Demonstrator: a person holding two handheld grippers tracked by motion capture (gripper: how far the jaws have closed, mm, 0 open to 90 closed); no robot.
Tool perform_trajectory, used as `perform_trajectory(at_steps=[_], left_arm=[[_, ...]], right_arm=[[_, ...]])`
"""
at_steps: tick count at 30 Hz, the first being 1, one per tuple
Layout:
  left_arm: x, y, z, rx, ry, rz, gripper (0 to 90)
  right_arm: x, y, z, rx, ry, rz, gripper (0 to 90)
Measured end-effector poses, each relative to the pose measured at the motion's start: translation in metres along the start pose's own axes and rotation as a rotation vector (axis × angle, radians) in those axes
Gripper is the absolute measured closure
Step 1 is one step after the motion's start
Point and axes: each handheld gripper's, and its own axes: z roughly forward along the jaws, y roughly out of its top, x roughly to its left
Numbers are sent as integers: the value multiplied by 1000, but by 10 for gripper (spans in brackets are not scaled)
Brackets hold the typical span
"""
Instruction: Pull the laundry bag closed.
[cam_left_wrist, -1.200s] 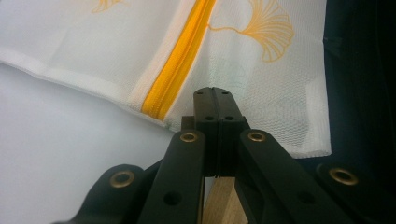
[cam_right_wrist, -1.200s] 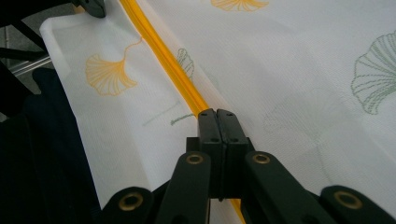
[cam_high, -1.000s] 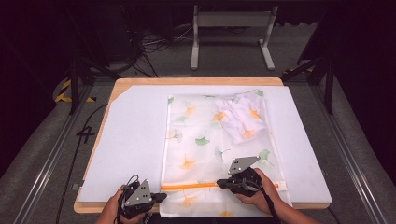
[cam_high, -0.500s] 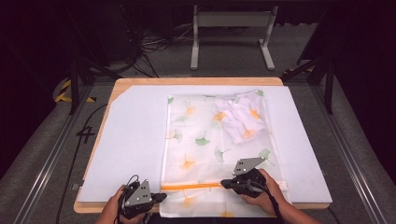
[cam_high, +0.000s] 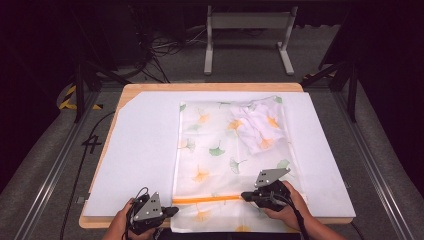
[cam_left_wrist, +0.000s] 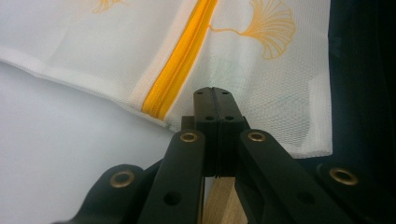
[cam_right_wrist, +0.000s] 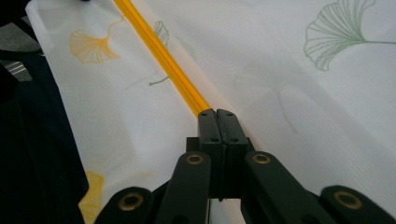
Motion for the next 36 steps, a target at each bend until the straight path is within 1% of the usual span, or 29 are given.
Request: perform_trajectory(at_steps=[5,6,14,16,19,21,30,36], left_arm=[[0,0,0,-4,-3,-6,900],[1,0,0,-4,-6,-8,900],[1,0,0,-6,-5,-8,900],[0,0,0,-5,-5,-8,900],[1,0,0,-6,-5,-8,900],[1,0,0,-4,-6,-8,900],[1,0,0,-5,-8,-11,900],[1,0,0,-4,-8,-11,900]], right_arm=[[-2,-4,-3,-3,2,14,900],[-2,-4,-3,-1,-2,10,900],[-2,-6,-4,-7,3,10,900],[-2,-6,-5,-4,-7,7,900],[-5,-9,-8,-6,-9,26,900],[-6,-11,-9,-5,-15,31,900],[-10,-14,-14,-9,-25,35,900],[-13,-18,-18,-15,-26,49,900]])
